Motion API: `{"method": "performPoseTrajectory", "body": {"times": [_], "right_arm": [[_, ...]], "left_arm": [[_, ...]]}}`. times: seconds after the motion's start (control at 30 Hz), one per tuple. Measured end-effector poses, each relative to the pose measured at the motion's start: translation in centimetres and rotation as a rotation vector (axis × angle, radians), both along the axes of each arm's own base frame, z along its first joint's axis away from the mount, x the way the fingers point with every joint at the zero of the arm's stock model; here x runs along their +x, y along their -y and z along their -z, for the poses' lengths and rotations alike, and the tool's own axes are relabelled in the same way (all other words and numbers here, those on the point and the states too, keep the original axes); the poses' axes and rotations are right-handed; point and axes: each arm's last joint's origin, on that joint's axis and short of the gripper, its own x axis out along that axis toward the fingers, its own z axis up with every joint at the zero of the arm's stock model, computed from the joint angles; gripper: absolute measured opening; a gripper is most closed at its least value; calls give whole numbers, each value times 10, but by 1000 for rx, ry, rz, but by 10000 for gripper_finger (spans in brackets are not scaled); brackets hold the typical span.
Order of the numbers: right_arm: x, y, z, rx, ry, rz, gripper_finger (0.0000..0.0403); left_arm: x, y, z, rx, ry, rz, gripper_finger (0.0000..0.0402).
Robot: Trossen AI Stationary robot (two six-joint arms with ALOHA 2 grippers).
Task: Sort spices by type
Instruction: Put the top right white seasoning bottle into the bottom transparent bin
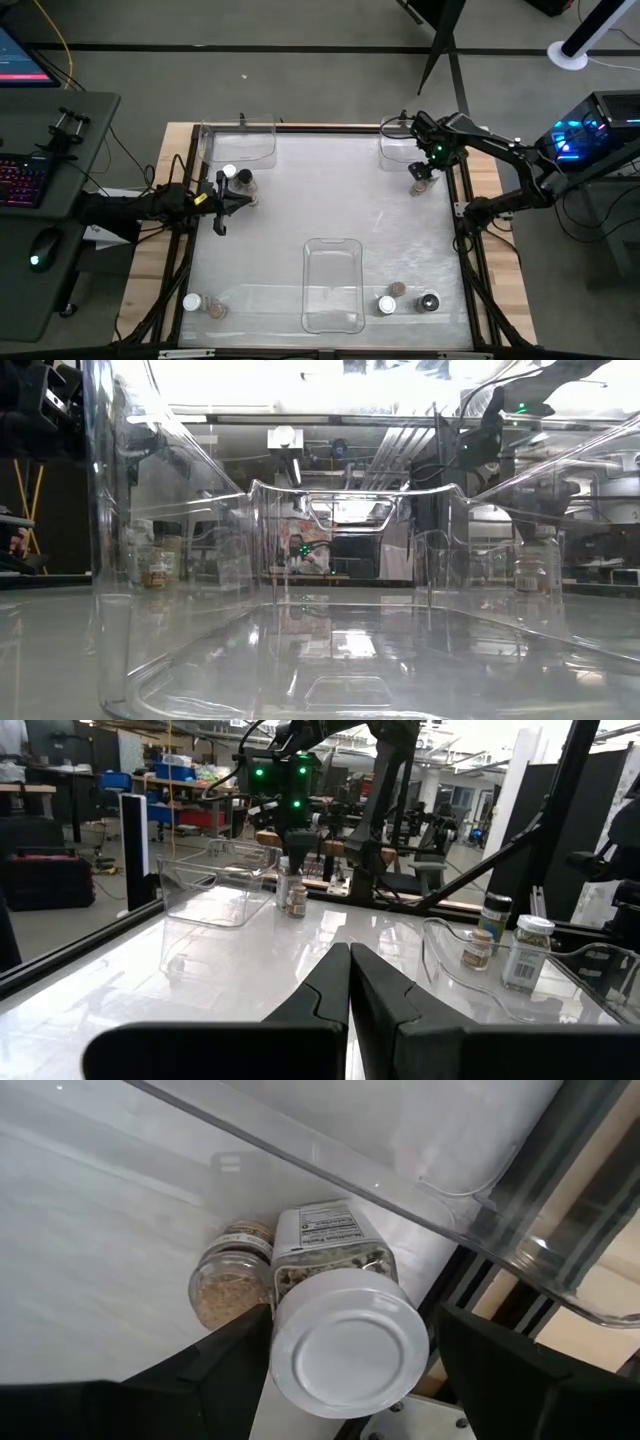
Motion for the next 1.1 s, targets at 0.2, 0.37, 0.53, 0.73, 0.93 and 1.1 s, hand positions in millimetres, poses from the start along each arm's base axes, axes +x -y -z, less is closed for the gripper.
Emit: {"method": "performPoseTrajectory", "body": {"times": [0.2, 0.37, 0.53, 0.73, 0.93, 1.1], "right_arm": [[3, -3, 0, -1, 0, -5, 275], [6, -1, 7, 26, -29, 18, 275], [10, 2, 14, 48, -55, 27, 275], [12, 5, 19, 62, -72, 28, 256], [12, 5, 19, 49, -80, 25, 197], [9, 3, 15, 51, -84, 18, 197]], "left_arm": [[0, 0, 0, 0, 0, 0, 0], [0, 0, 0, 0, 0, 1, 0], [0, 0, 0, 0, 0, 0, 0], [0, 0, 0, 0, 0, 1, 0], [0, 0, 0, 0, 0, 0, 0], [0, 0, 0, 0, 0, 1, 0]]}}
